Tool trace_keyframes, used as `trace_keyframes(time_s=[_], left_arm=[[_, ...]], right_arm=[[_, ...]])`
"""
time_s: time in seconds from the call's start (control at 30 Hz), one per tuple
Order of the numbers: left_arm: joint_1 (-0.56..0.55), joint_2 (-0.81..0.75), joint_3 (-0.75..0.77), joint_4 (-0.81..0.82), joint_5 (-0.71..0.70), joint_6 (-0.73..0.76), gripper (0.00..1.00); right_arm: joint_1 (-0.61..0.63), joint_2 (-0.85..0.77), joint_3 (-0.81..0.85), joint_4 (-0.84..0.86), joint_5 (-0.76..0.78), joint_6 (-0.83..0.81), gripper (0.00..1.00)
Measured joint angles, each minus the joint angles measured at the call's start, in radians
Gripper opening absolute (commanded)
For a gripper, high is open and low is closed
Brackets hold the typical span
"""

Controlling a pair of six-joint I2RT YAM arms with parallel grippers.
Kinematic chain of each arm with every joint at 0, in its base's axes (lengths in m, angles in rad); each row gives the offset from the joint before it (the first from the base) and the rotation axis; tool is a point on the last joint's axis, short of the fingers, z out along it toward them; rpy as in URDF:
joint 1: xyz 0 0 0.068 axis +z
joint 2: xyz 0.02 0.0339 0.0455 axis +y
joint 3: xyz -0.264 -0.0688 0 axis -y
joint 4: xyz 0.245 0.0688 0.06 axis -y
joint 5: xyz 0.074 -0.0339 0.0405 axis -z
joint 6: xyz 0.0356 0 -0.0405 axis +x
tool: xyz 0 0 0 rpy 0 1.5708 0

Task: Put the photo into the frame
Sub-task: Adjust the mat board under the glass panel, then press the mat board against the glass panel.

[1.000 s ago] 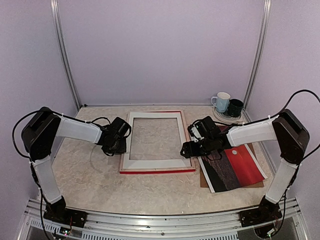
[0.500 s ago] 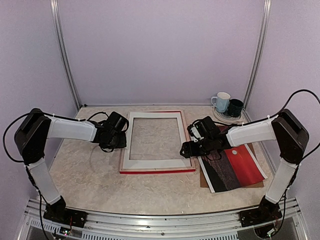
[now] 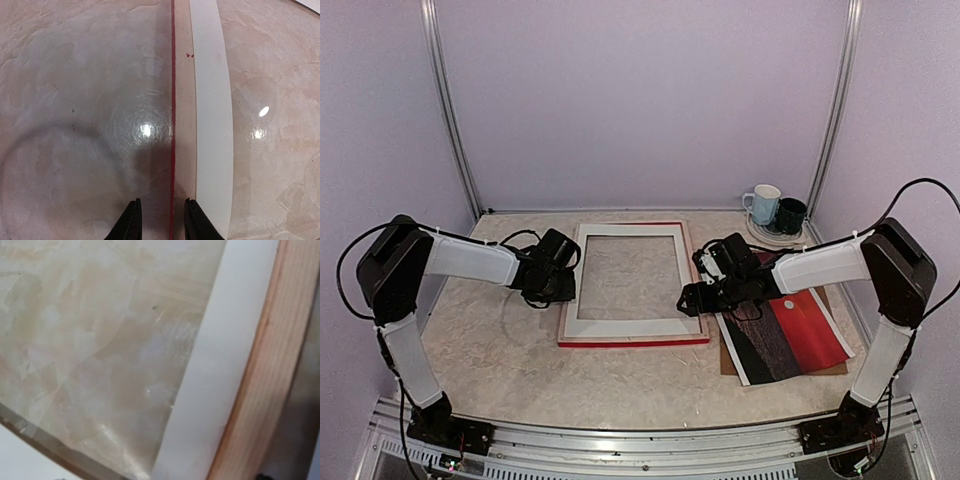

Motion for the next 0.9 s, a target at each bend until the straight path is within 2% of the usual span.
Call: trace_keyframes(time_s=[0.4,0.9], left_arm=[[-0.015,0.034,0.0,0.024,0.046,0.0,0.3],[-0.02,0.034,0.021,0.011,0.029,-0.006,0.31]], right_arm=[[0.0,0.021,0.0,0.019,-0.019,0.0,0.8],[0.0,0.005,0.0,-0.01,0.01,-0.011,0.82]])
